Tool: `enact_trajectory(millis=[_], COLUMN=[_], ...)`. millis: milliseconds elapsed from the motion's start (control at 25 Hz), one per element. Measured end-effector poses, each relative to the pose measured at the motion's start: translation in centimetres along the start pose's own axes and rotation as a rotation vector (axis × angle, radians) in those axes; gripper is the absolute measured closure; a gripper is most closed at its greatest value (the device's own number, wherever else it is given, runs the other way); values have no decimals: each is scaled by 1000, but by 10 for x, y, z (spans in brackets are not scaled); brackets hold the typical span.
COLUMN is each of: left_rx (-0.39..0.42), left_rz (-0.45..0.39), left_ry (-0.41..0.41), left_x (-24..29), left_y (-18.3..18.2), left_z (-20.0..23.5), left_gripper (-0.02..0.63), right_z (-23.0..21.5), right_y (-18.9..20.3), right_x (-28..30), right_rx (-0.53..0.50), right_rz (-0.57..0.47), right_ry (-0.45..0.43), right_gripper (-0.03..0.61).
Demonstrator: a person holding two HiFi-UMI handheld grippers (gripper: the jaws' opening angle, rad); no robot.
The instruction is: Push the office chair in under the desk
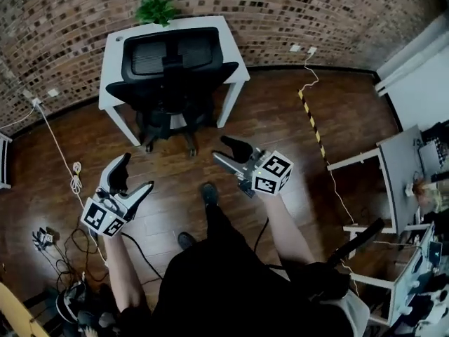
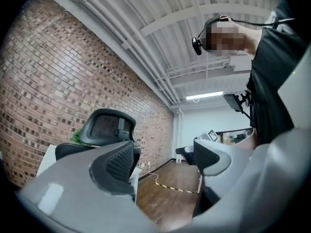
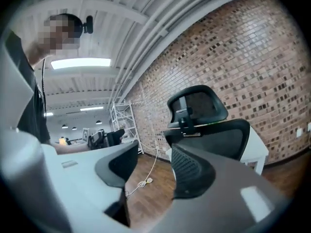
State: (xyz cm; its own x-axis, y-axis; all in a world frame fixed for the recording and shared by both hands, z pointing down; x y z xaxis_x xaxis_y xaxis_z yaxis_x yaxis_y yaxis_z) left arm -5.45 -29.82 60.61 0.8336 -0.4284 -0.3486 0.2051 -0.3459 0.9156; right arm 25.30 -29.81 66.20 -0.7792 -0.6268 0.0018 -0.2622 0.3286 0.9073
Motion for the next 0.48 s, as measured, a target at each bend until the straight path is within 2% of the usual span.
enact_trajectory(millis=[80, 160, 280, 480], left_rx=[34, 65, 124, 189], left_rz=[-49, -76, -86, -123], left_ry=[22, 63, 85, 58], left_x=[-24, -24, -21, -27], left_y=[8, 6, -24, -79], left_z=[-27, -53, -82, -113], left_gripper=[127, 127, 129, 144], right_z=[29, 48, 76, 126], right_y=[37, 52, 48, 22], right_x=[-4, -17, -33, -50], right_rx=[-87, -111, -101, -131], right_rz=[28, 21, -3, -24], right_ry=[-2, -15, -62, -140], right_gripper=[374, 376, 375, 372])
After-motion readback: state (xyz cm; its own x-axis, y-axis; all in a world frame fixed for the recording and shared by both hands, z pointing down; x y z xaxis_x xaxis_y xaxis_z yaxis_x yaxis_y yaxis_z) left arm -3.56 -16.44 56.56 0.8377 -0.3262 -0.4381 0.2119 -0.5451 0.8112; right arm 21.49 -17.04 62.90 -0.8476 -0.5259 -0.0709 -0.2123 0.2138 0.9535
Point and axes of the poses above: the fingertips, and each gripper's own axes: x forward along the fingers, z to its left, y out of its underside, the point moved 6 cm from there along -x, backward along the fingers, and after that the axes turned 14 degrees about x, right-handed, at the moved point
